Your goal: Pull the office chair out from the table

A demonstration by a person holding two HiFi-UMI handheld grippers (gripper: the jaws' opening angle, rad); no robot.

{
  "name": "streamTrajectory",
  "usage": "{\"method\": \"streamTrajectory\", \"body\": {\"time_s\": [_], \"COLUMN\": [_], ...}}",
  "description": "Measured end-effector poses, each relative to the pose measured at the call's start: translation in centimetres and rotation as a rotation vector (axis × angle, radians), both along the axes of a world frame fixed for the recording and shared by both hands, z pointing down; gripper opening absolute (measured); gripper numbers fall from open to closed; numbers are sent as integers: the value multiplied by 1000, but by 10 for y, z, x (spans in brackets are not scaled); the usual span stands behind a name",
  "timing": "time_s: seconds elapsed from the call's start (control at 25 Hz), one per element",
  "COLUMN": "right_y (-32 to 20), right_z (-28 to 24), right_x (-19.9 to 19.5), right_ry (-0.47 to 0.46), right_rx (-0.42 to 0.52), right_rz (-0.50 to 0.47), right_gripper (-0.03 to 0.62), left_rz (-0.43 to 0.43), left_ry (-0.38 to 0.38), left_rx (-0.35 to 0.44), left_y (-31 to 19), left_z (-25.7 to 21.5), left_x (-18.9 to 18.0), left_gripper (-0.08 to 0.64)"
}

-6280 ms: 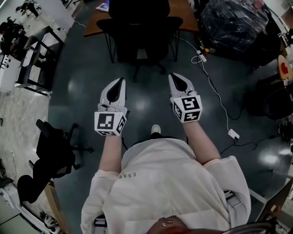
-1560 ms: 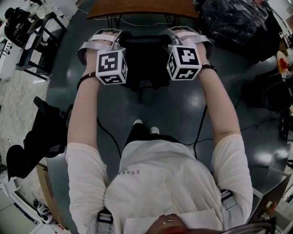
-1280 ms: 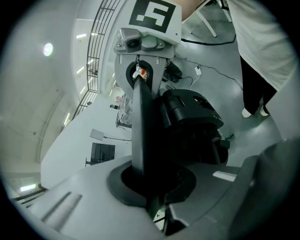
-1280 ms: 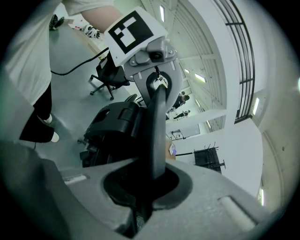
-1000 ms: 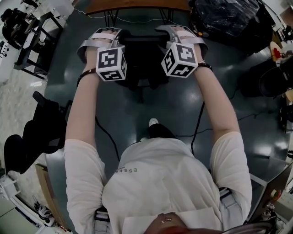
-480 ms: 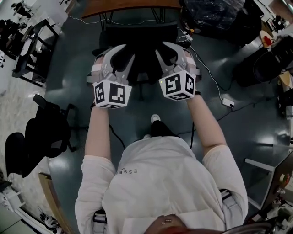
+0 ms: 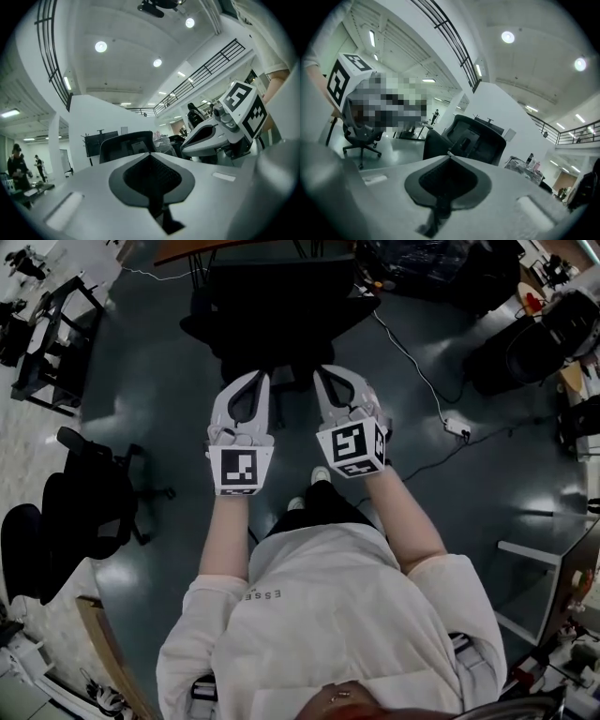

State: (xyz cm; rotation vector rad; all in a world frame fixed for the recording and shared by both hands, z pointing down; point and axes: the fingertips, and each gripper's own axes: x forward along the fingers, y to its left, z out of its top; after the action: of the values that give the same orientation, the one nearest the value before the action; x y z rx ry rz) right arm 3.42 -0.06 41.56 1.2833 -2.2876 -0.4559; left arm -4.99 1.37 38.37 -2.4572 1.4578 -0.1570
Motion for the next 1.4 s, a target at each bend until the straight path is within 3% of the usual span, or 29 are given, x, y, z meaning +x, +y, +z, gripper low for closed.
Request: {"method": "streamTrajectory", "body": {"time_s": [0.16, 0.44, 0.64, 0.84, 1.0, 1.2, 1.4], "right_y": [19, 52, 86, 124, 153, 179, 192], "right_z": [22, 44, 34, 27, 22, 22, 8], "right_x": [10, 27, 48, 65, 78, 94, 99], "right_ry": [-37, -116, -157, -153, -187, -314, -337], "right_rx": [-47, -119, -127, -144, -130, -171, -131], "right_rz": [20, -4, -24, -65, -91, -69, -51], "right_gripper": [-8, -8, -8, -8, -8, -8, -9], "left_rz": [2, -7, -53, -106, -114, -79, -86], "left_ry": [36, 100, 135, 105, 139, 209, 224], "left_rx": [-108, -182, -147, -87, -82, -96, -91], "left_y": [15, 48, 84, 123, 151, 176, 187], "left_z": [29, 43, 27, 13, 10, 1, -5], "left_x": [4, 18, 32, 53, 67, 74, 64], "left_gripper": [17, 17, 17, 17, 17, 17, 17]}}
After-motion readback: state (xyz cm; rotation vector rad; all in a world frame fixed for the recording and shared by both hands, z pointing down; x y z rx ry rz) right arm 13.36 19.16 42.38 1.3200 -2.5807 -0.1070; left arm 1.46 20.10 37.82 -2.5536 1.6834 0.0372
